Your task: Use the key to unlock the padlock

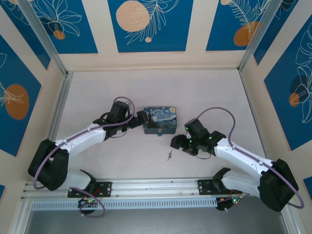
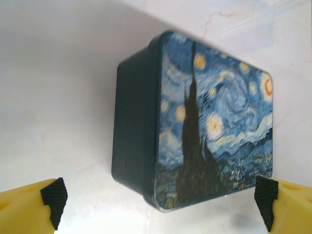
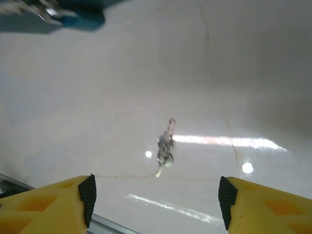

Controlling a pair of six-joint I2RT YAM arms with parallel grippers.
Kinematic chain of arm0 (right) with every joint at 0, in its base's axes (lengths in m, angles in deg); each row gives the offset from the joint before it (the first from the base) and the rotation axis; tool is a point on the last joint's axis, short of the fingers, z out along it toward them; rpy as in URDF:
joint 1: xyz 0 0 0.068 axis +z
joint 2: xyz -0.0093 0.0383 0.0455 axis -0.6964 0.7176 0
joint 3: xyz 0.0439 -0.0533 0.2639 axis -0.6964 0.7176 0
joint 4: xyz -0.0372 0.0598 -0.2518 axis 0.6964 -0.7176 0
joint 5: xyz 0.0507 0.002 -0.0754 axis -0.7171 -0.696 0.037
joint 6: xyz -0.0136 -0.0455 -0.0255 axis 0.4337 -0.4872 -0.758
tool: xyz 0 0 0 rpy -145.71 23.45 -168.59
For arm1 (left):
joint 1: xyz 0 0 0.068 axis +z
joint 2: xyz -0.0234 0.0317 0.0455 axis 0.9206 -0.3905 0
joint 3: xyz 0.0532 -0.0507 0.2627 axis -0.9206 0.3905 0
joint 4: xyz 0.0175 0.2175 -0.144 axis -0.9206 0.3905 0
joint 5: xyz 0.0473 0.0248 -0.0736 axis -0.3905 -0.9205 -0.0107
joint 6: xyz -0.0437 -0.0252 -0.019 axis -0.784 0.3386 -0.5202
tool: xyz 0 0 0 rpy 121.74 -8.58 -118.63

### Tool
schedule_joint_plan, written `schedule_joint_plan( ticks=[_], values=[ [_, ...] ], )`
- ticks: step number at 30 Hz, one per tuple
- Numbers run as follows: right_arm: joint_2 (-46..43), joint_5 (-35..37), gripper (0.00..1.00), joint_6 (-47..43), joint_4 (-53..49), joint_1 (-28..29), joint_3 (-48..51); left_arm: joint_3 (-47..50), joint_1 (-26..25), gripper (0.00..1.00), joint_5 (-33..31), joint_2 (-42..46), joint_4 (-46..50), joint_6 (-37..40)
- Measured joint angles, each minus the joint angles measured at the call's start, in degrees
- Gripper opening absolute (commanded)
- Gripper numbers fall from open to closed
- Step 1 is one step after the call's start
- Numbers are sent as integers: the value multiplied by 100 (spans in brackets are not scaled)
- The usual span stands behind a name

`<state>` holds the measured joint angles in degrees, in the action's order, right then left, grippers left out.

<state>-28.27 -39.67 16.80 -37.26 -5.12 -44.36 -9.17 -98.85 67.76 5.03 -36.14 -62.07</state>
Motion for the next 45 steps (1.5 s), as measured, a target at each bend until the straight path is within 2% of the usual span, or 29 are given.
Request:
schedule_joint_plan(
  ticks=[6, 14, 20, 32, 42, 45],
  values=[
    [249, 411, 57, 890, -74, 691, 98, 133, 0, 100, 446, -94, -234, -542],
    [1471, 986, 51, 1438, -376, 1174, -715, 190, 0, 100, 411, 214, -271, -599],
    [1945, 1134, 50, 1578, -409, 1327, -1086, 190, 0, 100, 374, 367, -223, -520],
    [3018, 1335, 39, 1626, -540, 1519, -1709, 251, 0, 100, 367, 485, -203, -516],
    [3171, 1429, 38, 1661, -566, 1679, -1768, 367, 0, 100, 245, 754, -74, -511],
    [3130, 1453, 35, 1720, -525, 1681, -1694, 389, 0, 100, 240, 796, -57, -481]
  ],
)
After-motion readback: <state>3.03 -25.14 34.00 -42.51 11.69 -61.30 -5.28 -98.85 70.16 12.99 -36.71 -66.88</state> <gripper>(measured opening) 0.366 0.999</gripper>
